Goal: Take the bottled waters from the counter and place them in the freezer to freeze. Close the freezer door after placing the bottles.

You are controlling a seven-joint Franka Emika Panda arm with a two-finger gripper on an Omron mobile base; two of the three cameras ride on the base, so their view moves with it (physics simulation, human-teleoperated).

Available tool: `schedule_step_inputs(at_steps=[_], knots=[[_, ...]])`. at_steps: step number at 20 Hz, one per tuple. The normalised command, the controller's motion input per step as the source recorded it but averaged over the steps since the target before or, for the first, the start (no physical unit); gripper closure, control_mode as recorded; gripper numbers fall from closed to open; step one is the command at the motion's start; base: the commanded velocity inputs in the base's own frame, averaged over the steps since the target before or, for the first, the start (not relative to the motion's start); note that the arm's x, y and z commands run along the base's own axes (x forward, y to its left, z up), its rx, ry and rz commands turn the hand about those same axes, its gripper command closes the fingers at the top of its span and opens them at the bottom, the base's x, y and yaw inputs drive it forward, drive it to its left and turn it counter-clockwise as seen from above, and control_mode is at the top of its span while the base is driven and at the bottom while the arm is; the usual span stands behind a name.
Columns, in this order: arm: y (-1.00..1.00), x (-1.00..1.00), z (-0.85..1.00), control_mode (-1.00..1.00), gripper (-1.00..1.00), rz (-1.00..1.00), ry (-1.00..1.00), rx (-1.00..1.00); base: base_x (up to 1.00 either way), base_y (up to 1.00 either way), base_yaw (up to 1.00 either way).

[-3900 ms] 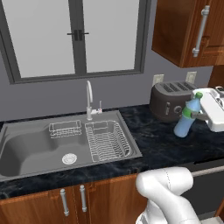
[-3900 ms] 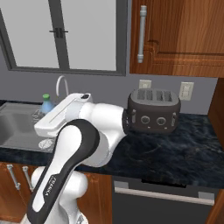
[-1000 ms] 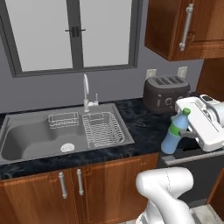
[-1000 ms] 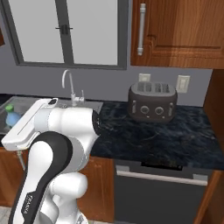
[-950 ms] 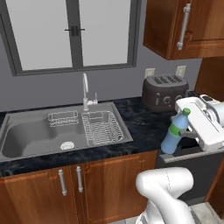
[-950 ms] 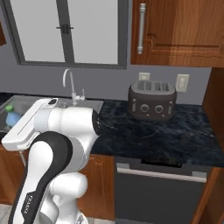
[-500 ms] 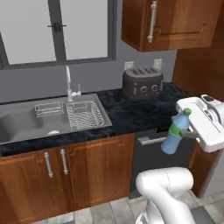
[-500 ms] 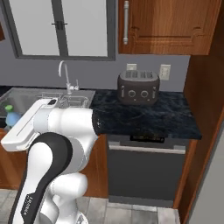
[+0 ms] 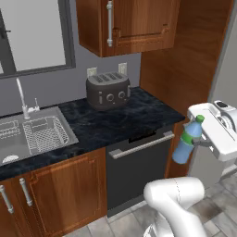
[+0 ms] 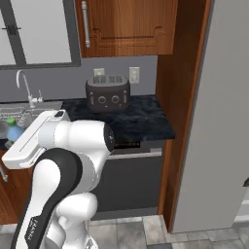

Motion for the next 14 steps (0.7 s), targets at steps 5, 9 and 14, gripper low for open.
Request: schedule_step_inputs(at_steps=[5, 9, 14], knots=[[0.0, 0.0, 0.0, 1.0, 1.0, 0.0, 0.0, 0.0, -0.02, -0.52, -0.44], [0.0, 0.0, 0.0, 1.0, 1.0, 0.0, 0.0, 0.0, 0.0, -0.52, -0.46], [0.0, 0.0, 0.0, 1.0, 1.0, 0.0, 0.0, 0.0, 0.0, -0.52, -0.42]])
